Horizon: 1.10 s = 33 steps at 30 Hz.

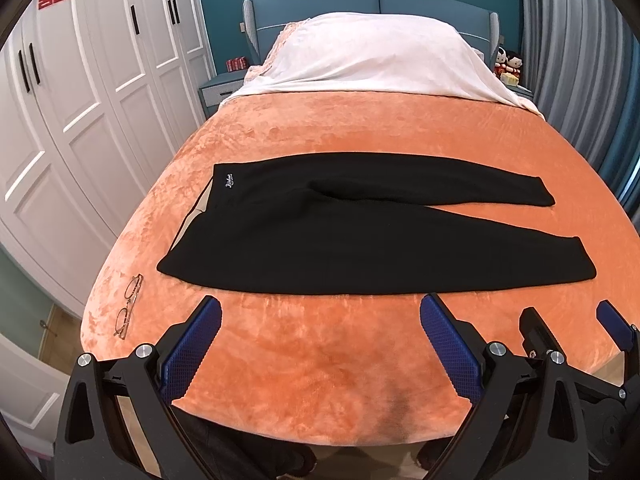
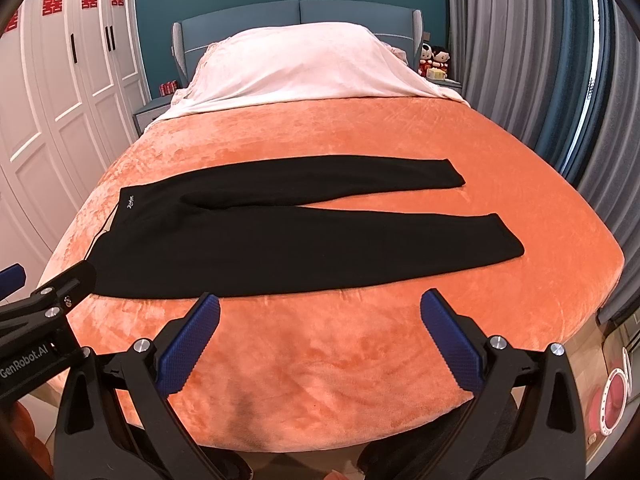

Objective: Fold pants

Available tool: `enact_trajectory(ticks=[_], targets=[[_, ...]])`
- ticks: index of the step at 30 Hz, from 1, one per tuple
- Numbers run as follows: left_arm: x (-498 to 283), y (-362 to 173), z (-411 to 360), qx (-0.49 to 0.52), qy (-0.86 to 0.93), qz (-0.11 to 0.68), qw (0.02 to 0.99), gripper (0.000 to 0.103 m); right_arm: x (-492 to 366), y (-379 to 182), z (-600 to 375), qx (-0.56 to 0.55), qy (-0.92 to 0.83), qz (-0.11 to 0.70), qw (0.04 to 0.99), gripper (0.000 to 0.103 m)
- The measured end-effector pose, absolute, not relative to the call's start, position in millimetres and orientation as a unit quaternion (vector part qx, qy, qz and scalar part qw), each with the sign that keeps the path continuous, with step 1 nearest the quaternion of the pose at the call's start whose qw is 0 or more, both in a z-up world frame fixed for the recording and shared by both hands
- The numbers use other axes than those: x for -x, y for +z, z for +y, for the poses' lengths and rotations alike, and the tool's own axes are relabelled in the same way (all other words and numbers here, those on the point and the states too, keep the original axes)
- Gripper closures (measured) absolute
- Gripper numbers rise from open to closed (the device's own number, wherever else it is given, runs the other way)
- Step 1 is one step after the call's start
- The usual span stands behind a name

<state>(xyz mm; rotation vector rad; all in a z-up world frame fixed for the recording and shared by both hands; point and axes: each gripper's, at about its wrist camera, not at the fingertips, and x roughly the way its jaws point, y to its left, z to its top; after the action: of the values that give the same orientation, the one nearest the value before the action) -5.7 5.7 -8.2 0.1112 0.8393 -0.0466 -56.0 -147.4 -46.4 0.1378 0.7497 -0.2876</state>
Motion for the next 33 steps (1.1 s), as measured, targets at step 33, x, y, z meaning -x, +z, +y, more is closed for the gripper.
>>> enact_trajectory(ticks=[33], targets=[[-87.2, -78.6, -3.7, -0.086, -0.005, 0.456, 0.886, 0.005, -87.3, -115.1, -374.3, -0.106, -0.196, 0.403, 0.888, 0.005]])
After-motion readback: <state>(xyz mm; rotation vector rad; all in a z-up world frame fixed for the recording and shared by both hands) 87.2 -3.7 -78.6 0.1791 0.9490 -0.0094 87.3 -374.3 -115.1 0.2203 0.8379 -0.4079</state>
